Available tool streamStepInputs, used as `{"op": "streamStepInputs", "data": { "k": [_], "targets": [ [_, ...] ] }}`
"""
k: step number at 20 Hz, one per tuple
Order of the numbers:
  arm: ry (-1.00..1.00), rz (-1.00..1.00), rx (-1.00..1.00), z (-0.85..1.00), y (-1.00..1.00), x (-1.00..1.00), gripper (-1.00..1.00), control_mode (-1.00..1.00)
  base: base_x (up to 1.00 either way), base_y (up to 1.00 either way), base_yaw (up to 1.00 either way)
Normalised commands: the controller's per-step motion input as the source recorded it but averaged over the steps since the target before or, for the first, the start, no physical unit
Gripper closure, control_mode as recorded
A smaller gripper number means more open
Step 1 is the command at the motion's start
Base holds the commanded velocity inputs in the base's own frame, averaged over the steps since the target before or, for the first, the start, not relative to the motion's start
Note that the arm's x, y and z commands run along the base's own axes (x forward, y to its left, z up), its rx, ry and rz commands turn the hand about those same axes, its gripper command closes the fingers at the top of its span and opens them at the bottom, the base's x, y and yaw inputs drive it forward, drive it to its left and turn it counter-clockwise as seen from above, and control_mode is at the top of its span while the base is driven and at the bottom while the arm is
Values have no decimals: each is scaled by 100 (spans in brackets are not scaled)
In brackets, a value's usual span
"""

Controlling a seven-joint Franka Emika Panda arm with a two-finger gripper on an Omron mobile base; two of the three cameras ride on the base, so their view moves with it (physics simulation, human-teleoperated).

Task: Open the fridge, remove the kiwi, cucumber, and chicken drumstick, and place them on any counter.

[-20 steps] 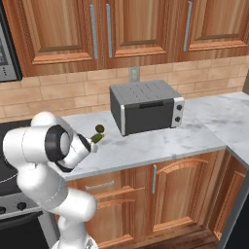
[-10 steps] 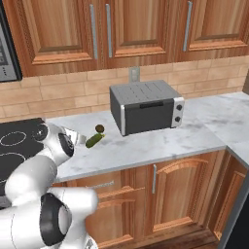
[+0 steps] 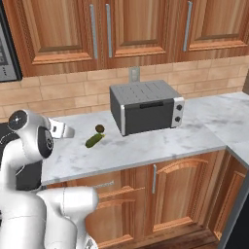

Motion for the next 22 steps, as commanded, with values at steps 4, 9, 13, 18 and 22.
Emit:
{"op": "streamStepInputs", "data": {
  "k": [4,9,13,18,22],
  "targets": [
    [32,0,0,26,-23,-99,-100,-100,0,0,0],
    [32,0,-4,2,-19,-89,-100,-100,0,0,0],
    [30,0,-12,4,-28,-53,-100,-100,0,0,0],
    [2,-1,-4,0,-2,-7,-100,100,-38,0,-3],
    [0,0,0,0,0,0,-100,100,-100,0,-15]
  ]
}}
